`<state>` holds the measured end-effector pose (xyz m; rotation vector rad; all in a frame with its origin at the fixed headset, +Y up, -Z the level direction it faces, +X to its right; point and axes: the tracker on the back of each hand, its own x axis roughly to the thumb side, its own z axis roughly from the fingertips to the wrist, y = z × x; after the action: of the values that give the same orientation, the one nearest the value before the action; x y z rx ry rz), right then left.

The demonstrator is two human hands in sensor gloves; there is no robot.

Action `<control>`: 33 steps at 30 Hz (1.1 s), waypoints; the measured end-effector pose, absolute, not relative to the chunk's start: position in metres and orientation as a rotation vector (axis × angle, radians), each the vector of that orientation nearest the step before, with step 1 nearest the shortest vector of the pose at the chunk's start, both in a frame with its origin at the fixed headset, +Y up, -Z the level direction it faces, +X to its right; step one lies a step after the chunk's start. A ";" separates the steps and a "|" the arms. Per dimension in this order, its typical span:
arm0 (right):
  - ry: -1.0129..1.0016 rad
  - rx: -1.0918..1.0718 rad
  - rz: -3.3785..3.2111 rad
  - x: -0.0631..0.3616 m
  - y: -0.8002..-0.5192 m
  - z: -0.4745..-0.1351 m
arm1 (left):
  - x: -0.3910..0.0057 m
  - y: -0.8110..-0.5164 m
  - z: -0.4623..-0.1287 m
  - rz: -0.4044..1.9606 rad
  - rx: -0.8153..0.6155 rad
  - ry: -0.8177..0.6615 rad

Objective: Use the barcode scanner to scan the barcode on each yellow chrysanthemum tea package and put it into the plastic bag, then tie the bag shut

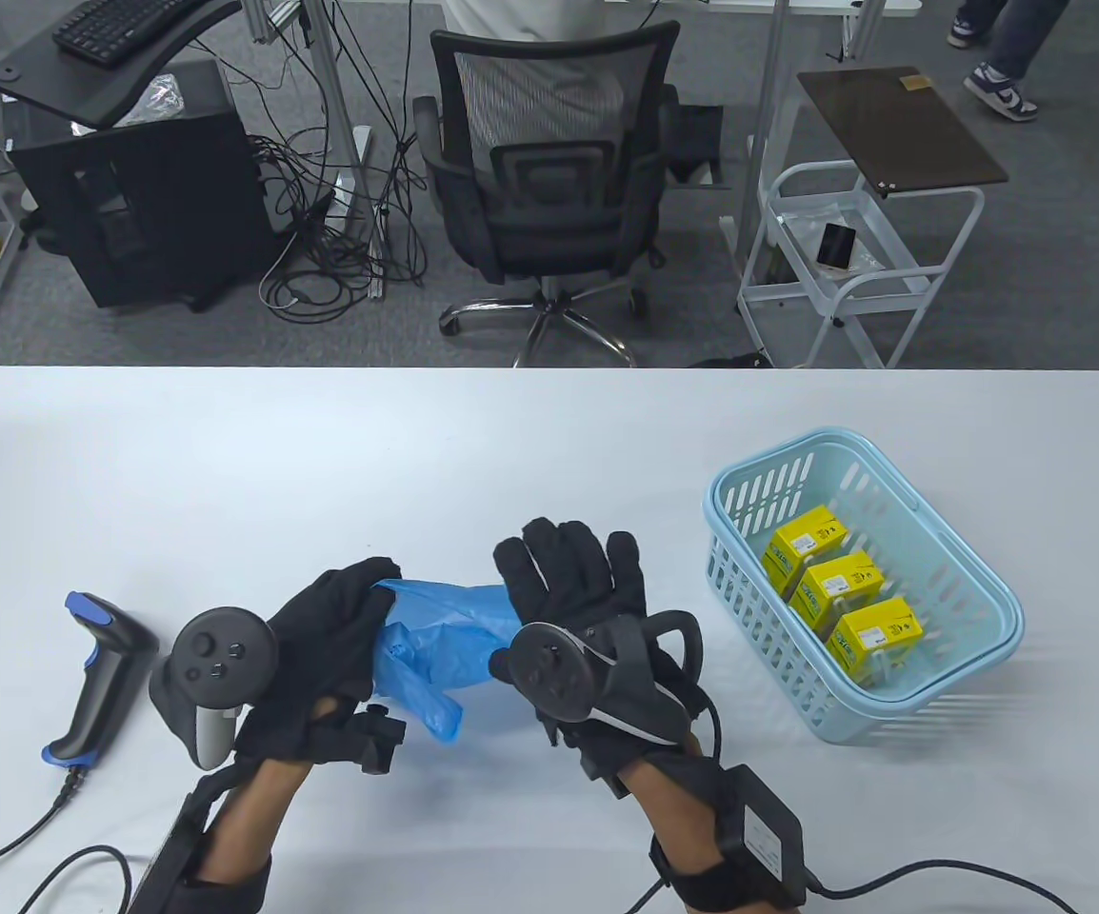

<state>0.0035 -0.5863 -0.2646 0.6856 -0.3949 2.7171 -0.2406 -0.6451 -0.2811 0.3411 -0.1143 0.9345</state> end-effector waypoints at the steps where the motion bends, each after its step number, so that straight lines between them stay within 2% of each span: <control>1: -0.368 0.699 2.700 -0.002 -0.589 -0.264 | -0.239 -0.644 -0.280 0.935 0.334 -0.145; 3: -0.225 0.703 2.759 -0.013 -0.605 -0.271 | -0.235 -0.645 -0.275 0.954 0.322 -0.192; 5: -0.367 0.544 2.881 -0.016 -0.619 -0.283 | -0.236 -0.641 -0.272 0.970 0.325 -0.276; 7: -0.435 0.410 2.839 -0.007 -0.626 -0.293 | -0.236 -0.639 -0.275 0.890 0.195 -0.363; 8: -0.478 0.372 2.782 -0.003 -0.625 -0.294 | -0.234 -0.641 -0.277 0.774 0.127 -0.352; 10: -0.526 0.344 2.697 0.002 -0.624 -0.294 | -0.225 -0.654 -0.283 0.239 -0.044 -0.179; 11: -0.504 0.379 2.684 0.001 -0.626 -0.294 | -0.219 -0.660 -0.283 -0.046 -0.006 -0.136; 12: -0.481 0.374 2.662 0.000 -0.629 -0.295 | -0.214 -0.660 -0.281 -0.109 0.106 -0.119; 13: -0.474 0.375 2.654 -0.002 -0.631 -0.295 | -0.208 -0.656 -0.278 -0.012 0.198 -0.112; 14: -0.461 0.383 2.655 -0.003 -0.633 -0.296 | -0.206 -0.653 -0.276 0.093 0.220 -0.118; 15: -0.440 0.380 2.651 -0.004 -0.636 -0.296 | -0.203 -0.651 -0.272 0.346 0.223 -0.144; 17: -0.443 0.368 2.626 -0.004 -0.638 -0.296 | -0.199 -0.657 -0.271 0.640 0.237 -0.133; 19: -0.417 0.364 2.620 -0.002 -0.641 -0.295 | -0.205 -0.664 -0.276 0.678 0.269 -0.085; 21: -0.338 0.348 2.592 0.002 -0.648 -0.297 | -0.212 -0.671 -0.277 0.684 0.313 -0.038; 23: -0.238 0.334 2.562 0.006 -0.654 -0.302 | -0.213 -0.672 -0.277 0.664 0.353 -0.069; 26: -0.111 0.246 2.447 0.018 -0.662 -0.313 | -0.210 -0.673 -0.275 0.450 0.455 -0.234; 28: 0.015 0.211 2.300 0.026 -0.668 -0.321 | -0.203 -0.678 -0.274 0.314 0.434 -0.333; 31: 0.133 0.182 2.127 0.031 -0.672 -0.326 | -0.192 -0.690 -0.275 0.166 0.382 -0.394; 33: 0.245 0.195 1.957 0.036 -0.674 -0.328 | -0.187 -0.696 -0.281 0.049 0.404 -0.311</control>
<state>0.0357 -0.6741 -0.3280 0.1948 0.2453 1.9573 -0.1867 -0.6961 -0.2809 0.4039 -0.3112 0.0493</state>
